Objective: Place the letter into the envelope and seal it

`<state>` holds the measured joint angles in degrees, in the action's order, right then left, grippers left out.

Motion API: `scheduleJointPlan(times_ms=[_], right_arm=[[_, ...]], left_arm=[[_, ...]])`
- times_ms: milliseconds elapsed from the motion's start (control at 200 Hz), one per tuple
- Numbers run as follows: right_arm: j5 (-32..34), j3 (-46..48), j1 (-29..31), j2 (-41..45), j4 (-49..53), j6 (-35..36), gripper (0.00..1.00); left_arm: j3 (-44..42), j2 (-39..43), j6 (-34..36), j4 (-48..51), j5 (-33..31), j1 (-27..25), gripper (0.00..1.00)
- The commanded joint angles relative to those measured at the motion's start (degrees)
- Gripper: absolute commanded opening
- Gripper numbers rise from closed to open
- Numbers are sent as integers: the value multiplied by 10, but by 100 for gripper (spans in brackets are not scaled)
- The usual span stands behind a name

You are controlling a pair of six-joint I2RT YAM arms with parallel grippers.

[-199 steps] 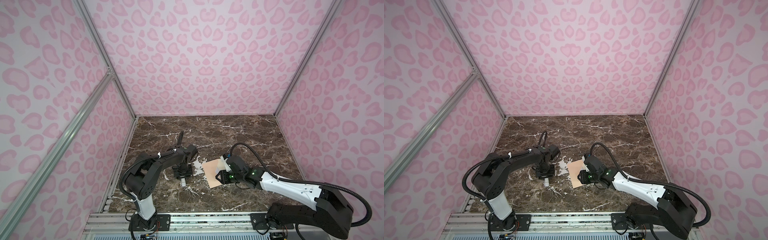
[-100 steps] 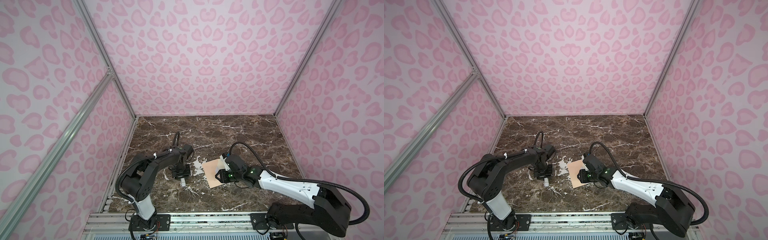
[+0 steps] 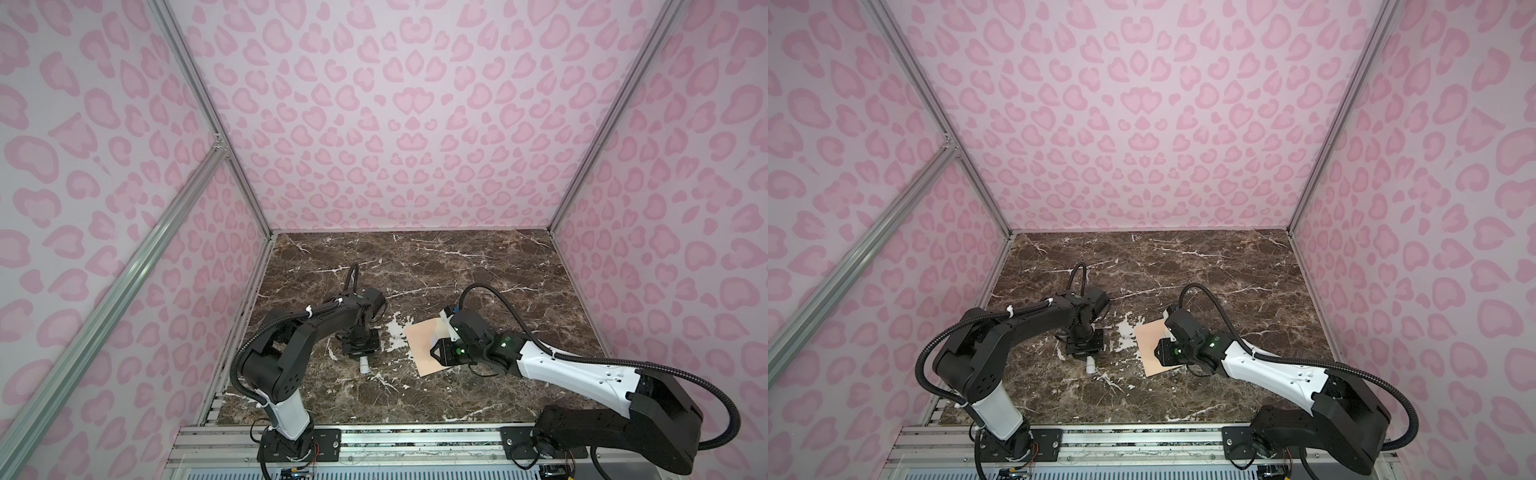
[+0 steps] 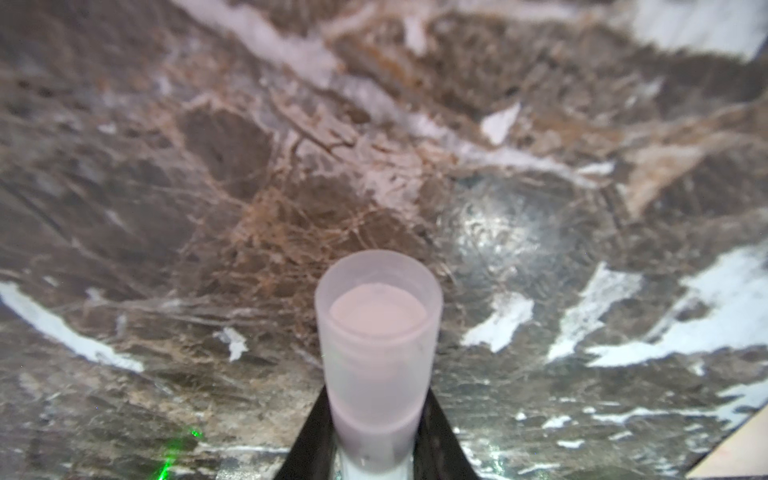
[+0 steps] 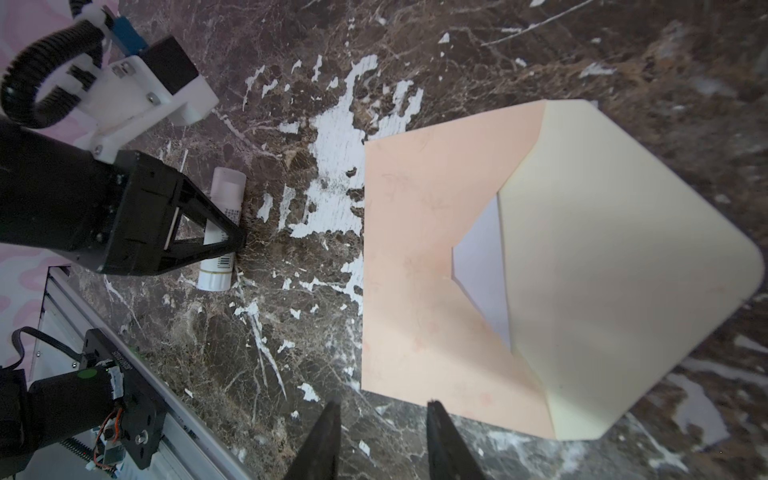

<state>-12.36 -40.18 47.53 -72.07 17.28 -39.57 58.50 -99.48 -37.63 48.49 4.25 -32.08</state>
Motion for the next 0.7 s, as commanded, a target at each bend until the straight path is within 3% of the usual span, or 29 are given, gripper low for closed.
scheduleJointPlan(times_ms=[0, 165, 340, 510, 695], right_arm=[[15, -11, 0, 17, 26, -4, 37], [38, -40, -8, 80, 62, -6, 37], [73, -49, -22, 172, 45, -30, 37], [91, -64, -42, 241, 22, -42, 38], [76, -99, -49, 248, 1, -29, 40]], left_arm=[[10, 22, 27, -13, -22, -14, 20], [29, 125, 62, -43, -48, -46, 15], [10, 246, 115, -143, -41, -75, 12], [-54, 332, 146, -307, -12, -98, 11], [-144, 376, 174, -509, 4, -124, 13]])
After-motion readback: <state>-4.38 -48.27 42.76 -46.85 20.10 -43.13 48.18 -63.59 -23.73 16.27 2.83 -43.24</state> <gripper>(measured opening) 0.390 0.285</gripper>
